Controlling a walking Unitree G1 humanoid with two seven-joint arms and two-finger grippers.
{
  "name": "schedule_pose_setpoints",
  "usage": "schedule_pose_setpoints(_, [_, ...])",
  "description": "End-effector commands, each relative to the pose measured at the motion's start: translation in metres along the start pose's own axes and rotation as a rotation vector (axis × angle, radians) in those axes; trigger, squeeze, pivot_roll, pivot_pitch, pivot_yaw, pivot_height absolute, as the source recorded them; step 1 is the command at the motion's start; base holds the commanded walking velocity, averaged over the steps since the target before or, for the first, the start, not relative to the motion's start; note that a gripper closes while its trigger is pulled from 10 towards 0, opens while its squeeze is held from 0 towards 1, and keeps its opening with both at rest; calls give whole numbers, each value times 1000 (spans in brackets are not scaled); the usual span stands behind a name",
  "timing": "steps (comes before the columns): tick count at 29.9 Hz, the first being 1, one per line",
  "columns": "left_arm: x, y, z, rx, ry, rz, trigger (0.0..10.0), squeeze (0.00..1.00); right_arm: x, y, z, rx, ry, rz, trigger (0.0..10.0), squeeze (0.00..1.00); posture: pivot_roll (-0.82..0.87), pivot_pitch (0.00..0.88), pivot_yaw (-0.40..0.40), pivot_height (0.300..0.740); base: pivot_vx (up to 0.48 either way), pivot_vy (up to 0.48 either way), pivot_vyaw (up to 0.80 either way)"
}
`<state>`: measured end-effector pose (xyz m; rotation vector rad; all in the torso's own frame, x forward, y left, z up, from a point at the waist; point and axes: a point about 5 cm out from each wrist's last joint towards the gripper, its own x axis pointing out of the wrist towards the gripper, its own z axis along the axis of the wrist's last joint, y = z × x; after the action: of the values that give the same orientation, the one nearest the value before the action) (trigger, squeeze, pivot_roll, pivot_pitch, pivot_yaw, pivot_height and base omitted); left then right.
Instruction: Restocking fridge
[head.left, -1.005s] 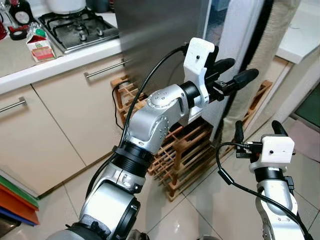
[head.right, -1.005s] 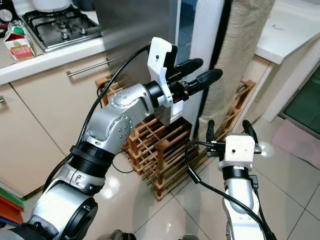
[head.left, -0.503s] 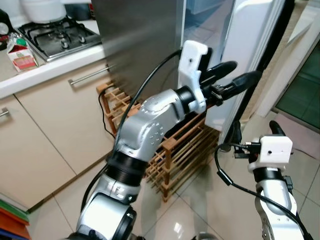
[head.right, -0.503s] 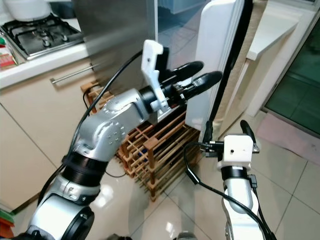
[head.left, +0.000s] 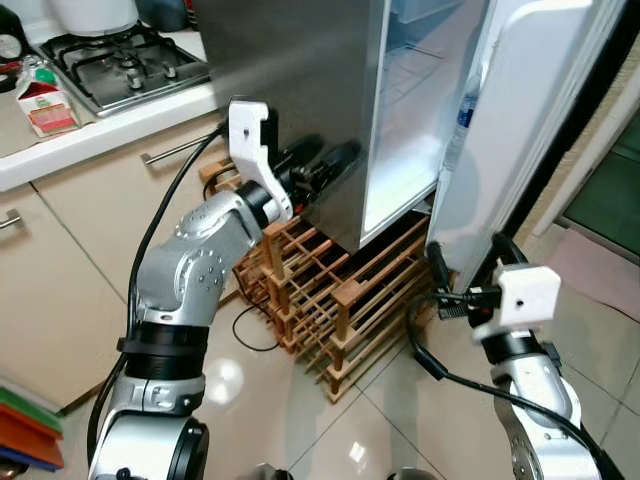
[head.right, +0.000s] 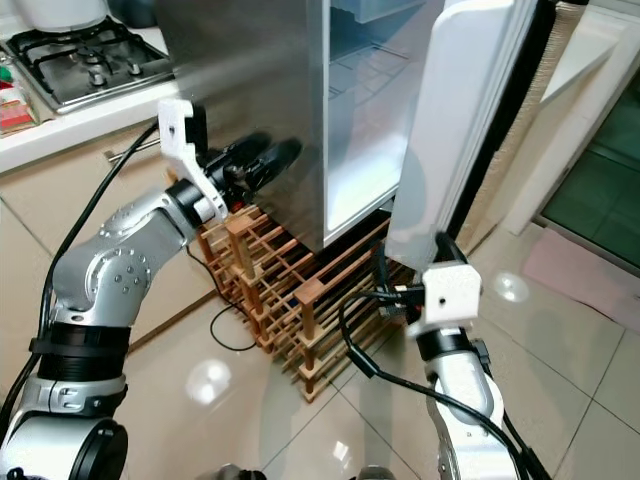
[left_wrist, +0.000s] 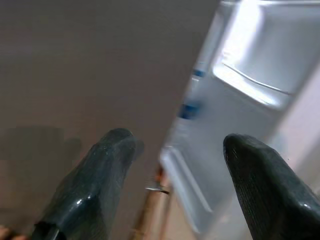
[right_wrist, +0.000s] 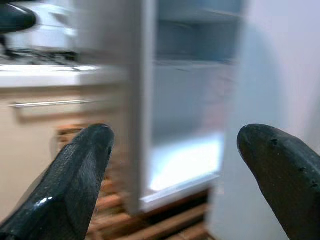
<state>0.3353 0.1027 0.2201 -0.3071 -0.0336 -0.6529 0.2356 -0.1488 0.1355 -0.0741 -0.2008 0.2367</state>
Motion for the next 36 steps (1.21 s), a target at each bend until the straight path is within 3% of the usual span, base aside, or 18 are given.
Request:
schedule_pose_setpoints(1, [-1, 10, -9, 41, 13, 91, 10000, 0, 7, 1, 5, 7, -13, 31, 10000, 0, -156, 0, 44, 740, 0, 0, 0])
schedule_pose_setpoints(4, [-1, 19, -19, 75, 35, 181, 10000, 0, 16, 0, 5, -6, -24, 34, 10000, 0, -157, 0, 44, 740, 0, 0, 0])
schedule_pose_setpoints(6, [-3, 30, -34, 151, 90, 282, 10000, 0, 25, -8, 4, -42, -25, -1, 10000, 0, -155, 0, 42, 740, 0, 0, 0])
schedule_pose_setpoints(7, [-10, 41, -47, 246, 131, 378, 10000, 0, 31, -17, 2, -63, -21, -48, 10000, 0, -155, 0, 43, 740, 0, 0, 0])
schedule_pose_setpoints(8, [-10, 41, -47, 246, 131, 378, 10000, 0, 31, -17, 2, -63, -21, -48, 10000, 0, -155, 0, 43, 740, 0, 0, 0])
schedule_pose_setpoints(9, [-17, 51, -59, 246, 162, 487, 10000, 0, 35, -26, 1, -90, -12, -99, 10000, 0, -157, 0, 45, 740, 0, 0, 0])
schedule_pose_setpoints(10, [-17, 51, -59, 246, 162, 487, 10000, 0, 35, -26, 1, -90, -12, -99, 10000, 0, -157, 0, 45, 740, 0, 0, 0])
schedule_pose_setpoints(11, [-23, 60, -67, 261, 193, 583, 10000, 0, 38, -34, 1, -93, -13, -144, 10000, 0, -155, 0, 45, 740, 0, 0, 0])
schedule_pose_setpoints(18, [-39, 71, -87, 283, 196, 750, 10000, 0, 42, -50, 1, -116, -11, -219, 10000, 0, -158, 0, 46, 740, 0, 0, 0])
schedule_pose_setpoints(23, [-45, 77, -93, 329, 193, 808, 10000, 0, 41, -58, -2, -146, -12, -255, 10000, 0, -159, 0, 47, 740, 0, 0, 0])
schedule_pose_setpoints(26, [-46, 77, -95, 344, 195, 813, 10000, 0, 35, -71, -4, -179, -1, -297, 10000, 0, -160, 0, 48, 740, 0, 0, 0])
schedule_pose_setpoints(27, [-46, 77, -95, 351, 189, 805, 10000, 0, 28, -85, -5, -210, 12, -345, 10000, 0, -164, 0, 52, 740, 0, 0, 0])
schedule_pose_setpoints(30, [-46, 77, -95, 353, 188, 802, 10000, 0, 26, -89, -5, -219, 17, -361, 10000, 0, -165, 0, 53, 740, 0, 0, 0])
schedule_pose_setpoints(32, [-45, 77, -96, 360, 183, 798, 10000, 0, 16, -108, -6, -263, 39, -427, 10000, 0, -172, 0, 57, 740, 0, 0, 0])
schedule_pose_setpoints(33, [-44, 77, -96, 362, 181, 795, 10000, 0, 7, -125, -6, -295, 61, -500, 10000, 0, -176, 0, 60, 740, 0, 0, 0])
schedule_pose_setpoints(36, [-42, 76, -96, 354, 179, 787, 10000, 0, -2, -141, -4, -300, 74, -601, 10000, 0, -180, 0, 63, 740, 0, 0, 0])
